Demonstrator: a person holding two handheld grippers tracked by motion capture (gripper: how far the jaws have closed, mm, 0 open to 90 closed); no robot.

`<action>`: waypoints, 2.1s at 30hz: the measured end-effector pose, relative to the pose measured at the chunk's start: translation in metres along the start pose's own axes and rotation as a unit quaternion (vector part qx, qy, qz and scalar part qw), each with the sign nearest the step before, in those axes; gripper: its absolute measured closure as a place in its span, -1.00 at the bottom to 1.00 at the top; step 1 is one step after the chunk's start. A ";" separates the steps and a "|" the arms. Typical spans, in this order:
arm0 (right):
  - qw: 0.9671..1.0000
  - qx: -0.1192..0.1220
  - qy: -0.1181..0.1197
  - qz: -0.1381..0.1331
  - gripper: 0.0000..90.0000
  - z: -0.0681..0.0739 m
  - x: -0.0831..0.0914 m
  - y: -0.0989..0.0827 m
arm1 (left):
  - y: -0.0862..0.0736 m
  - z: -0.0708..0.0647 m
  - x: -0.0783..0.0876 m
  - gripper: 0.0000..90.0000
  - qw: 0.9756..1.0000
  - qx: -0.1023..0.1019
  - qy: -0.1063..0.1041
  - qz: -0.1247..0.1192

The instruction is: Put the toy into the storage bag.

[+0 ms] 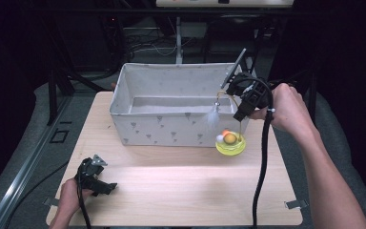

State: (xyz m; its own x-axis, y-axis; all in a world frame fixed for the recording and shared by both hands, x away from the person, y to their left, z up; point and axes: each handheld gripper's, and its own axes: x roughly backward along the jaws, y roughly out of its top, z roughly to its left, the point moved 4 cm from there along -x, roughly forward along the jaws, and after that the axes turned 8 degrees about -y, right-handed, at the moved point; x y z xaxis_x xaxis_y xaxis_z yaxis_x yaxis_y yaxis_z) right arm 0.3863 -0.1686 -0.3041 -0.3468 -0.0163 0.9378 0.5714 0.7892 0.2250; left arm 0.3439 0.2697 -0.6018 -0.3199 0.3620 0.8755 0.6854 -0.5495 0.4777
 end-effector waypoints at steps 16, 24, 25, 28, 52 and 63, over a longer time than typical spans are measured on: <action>1.000 0.003 -0.013 -0.002 0.95 -0.008 0.022 0.011 | 0.000 0.000 0.001 -0.91 1.000 -0.001 -0.003 0.000; 1.000 0.006 -0.015 -0.003 0.95 -0.011 0.029 0.018 | 0.000 0.000 0.001 -0.91 1.000 -0.001 -0.002 -0.001; 1.000 0.008 -0.017 -0.002 0.95 -0.011 0.031 0.019 | 0.000 0.000 0.001 -0.91 1.000 0.000 -0.004 -0.001; 1.000 0.009 -0.019 -0.005 0.95 -0.013 0.035 0.022 | 0.000 0.000 0.001 -0.91 1.000 -0.001 -0.003 0.000; 1.000 -0.005 -0.028 -0.012 0.95 -0.036 0.057 0.046 | 0.000 0.000 0.000 -0.92 1.000 0.001 -0.006 -0.001; 0.999 -0.020 -0.031 -0.015 0.95 -0.052 0.064 0.057 | 0.000 0.001 0.001 -0.92 1.000 0.003 -0.007 -0.002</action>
State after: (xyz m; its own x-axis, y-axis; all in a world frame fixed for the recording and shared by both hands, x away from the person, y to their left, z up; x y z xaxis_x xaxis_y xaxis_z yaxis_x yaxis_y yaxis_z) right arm 0.4355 -0.1560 -0.2179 -0.4085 -0.0014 0.9127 0.5891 0.7634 0.2649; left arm 0.3438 0.2706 -0.6016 -0.3137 0.3741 0.8727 0.6885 -0.5433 0.4804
